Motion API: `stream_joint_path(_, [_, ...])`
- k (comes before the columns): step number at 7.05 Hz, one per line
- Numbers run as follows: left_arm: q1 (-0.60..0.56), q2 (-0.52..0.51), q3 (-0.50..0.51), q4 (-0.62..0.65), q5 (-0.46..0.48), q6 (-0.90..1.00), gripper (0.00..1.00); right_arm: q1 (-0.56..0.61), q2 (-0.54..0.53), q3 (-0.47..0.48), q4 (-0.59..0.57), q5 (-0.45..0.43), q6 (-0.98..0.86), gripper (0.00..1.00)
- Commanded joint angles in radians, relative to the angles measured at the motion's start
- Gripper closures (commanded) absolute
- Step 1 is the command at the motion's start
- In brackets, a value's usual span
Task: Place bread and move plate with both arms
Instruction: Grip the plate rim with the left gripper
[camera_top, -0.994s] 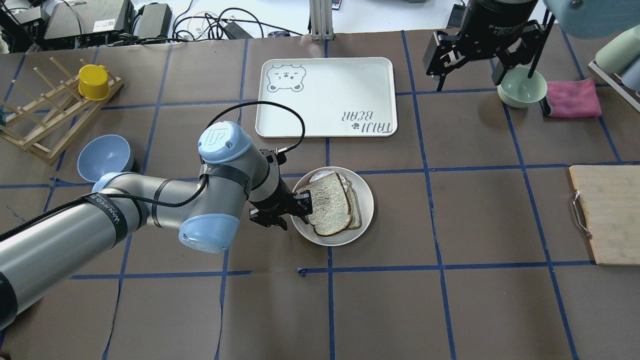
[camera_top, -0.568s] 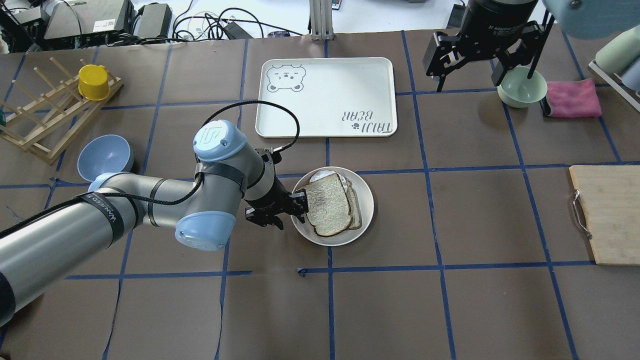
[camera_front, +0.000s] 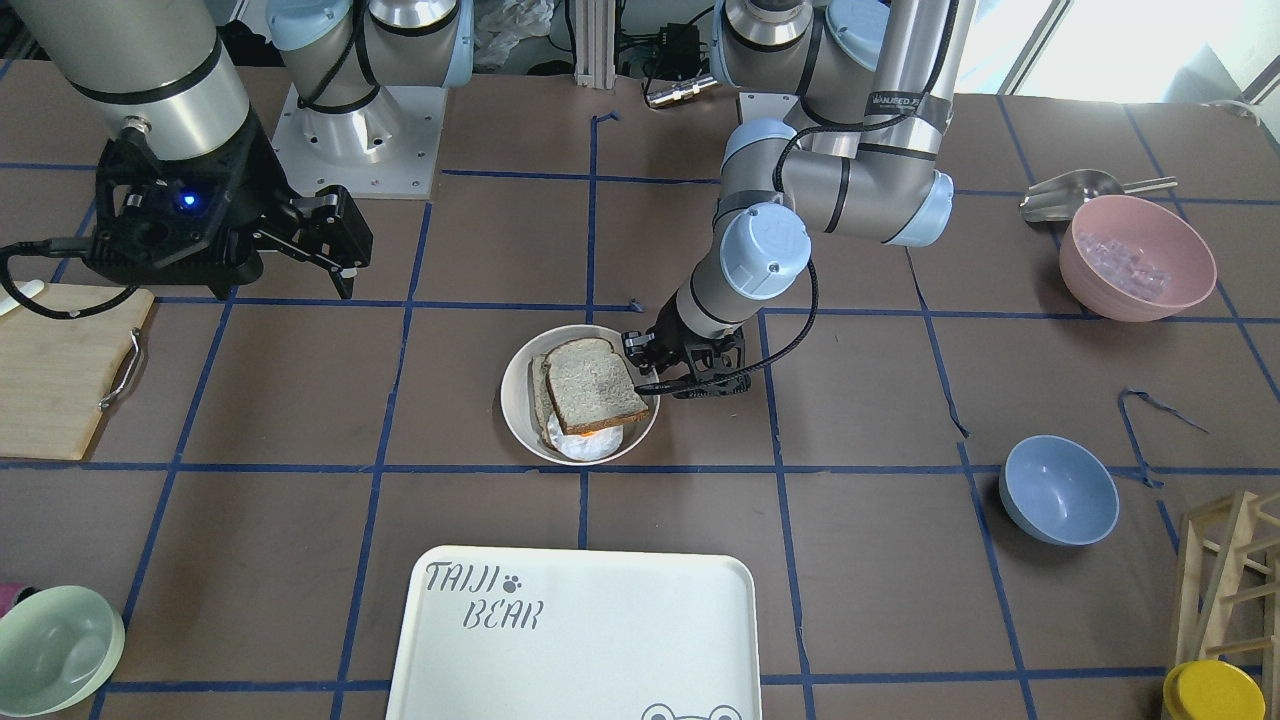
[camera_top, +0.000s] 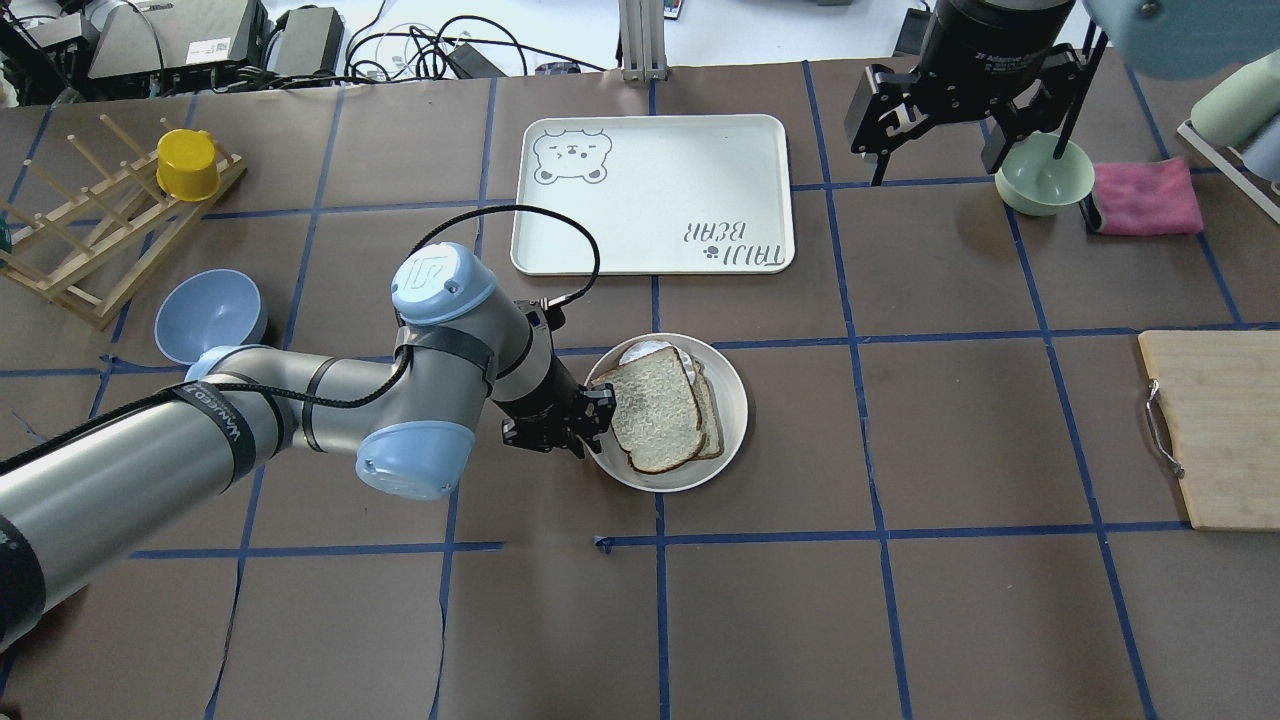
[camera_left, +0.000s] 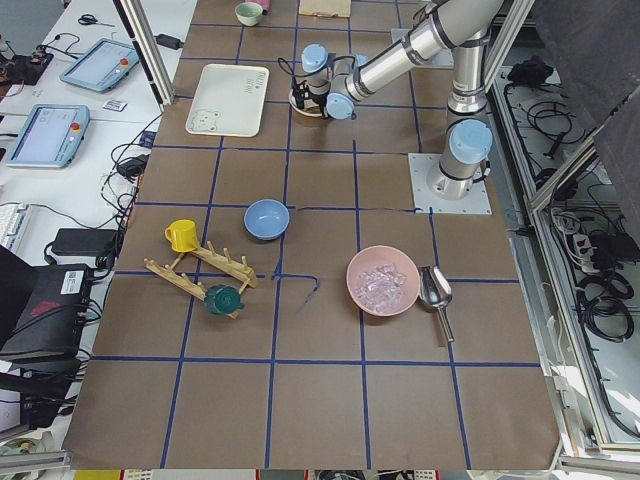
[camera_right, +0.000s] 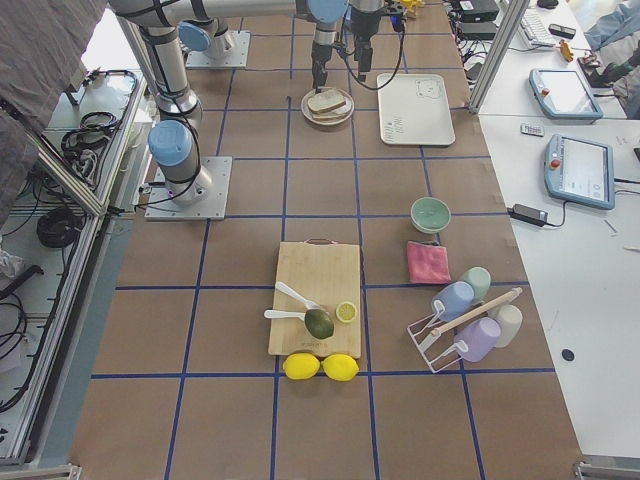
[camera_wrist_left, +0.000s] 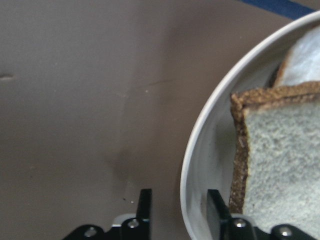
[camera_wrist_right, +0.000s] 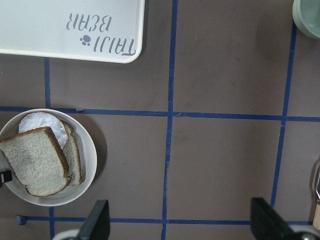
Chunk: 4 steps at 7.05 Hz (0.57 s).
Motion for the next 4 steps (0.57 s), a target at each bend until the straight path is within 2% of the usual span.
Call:
stream_joint_path(1, [0.000, 0.001, 0.001, -0.002, -0.003, -0.013, 1.00, -0.001, 0.000, 0.002, 0.000, 0.002, 0.000, 0.00])
stream_joint_path(3, [0.005, 0.008, 0.039, -0.014, -0.002, -0.018, 1.00, 0.000, 0.000, 0.002, 0.000, 0.004, -0.001, 0.00])
stream_joint_path(4, [0.026, 0.014, 0.082, -0.061, -0.034, -0.048, 1.00, 0.000, 0.000, 0.003, 0.000, 0.004, 0.000, 0.00])
